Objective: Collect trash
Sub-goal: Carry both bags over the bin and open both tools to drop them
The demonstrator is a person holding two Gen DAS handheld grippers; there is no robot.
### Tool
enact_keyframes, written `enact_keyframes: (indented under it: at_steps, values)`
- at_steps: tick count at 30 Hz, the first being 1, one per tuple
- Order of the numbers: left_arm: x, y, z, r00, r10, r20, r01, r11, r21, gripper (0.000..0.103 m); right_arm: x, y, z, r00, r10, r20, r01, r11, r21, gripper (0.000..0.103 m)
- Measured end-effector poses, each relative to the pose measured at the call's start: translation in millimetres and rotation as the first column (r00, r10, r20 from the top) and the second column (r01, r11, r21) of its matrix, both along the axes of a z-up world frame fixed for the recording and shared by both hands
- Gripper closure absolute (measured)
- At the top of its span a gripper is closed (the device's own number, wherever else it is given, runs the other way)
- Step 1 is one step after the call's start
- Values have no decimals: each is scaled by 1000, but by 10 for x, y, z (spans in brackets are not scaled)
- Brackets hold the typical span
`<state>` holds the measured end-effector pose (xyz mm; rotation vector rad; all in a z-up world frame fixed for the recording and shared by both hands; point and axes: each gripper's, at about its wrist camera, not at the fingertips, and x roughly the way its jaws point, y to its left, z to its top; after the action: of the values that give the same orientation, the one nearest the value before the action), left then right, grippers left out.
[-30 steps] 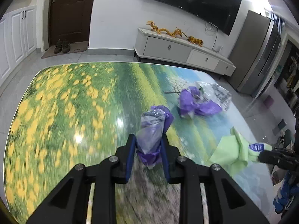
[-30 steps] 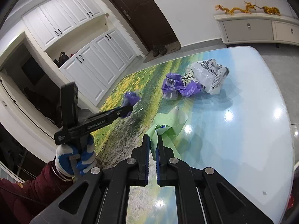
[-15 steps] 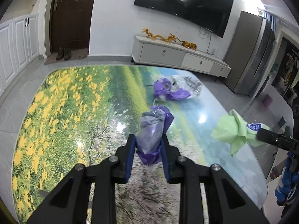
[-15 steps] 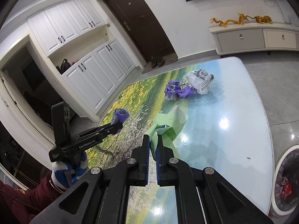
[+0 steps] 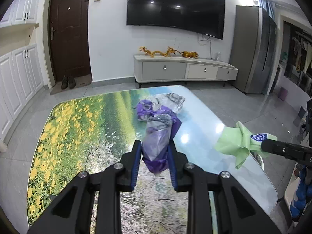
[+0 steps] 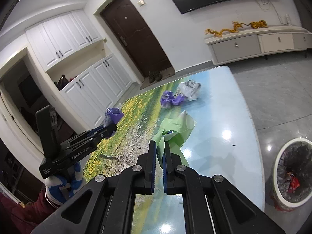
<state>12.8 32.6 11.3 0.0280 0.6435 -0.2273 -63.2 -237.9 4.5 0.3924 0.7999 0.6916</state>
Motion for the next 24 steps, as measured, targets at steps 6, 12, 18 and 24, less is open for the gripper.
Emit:
enact_keyframes:
  at_steps: [6, 12, 18, 24]
  values:
    - [-90, -177, 78, 1000, -21, 22, 21, 1000, 22, 78, -97, -229, 1, 999, -44, 3, 44, 999, 14, 97]
    - [-157, -315, 163, 999, -30, 42, 28, 998, 47, 78, -145, -434, 10, 997, -73, 15, 72, 997, 37, 97]
    - [-204, -471, 230, 997, -40, 59, 36, 996, 77, 78, -192, -651, 43, 994, -100, 36, 98, 993, 64, 97]
    - [-237, -715, 290, 995, -74, 69, 67, 992, 105, 78, -282, -918, 42, 988, -147, 49, 143, 986, 85, 97]
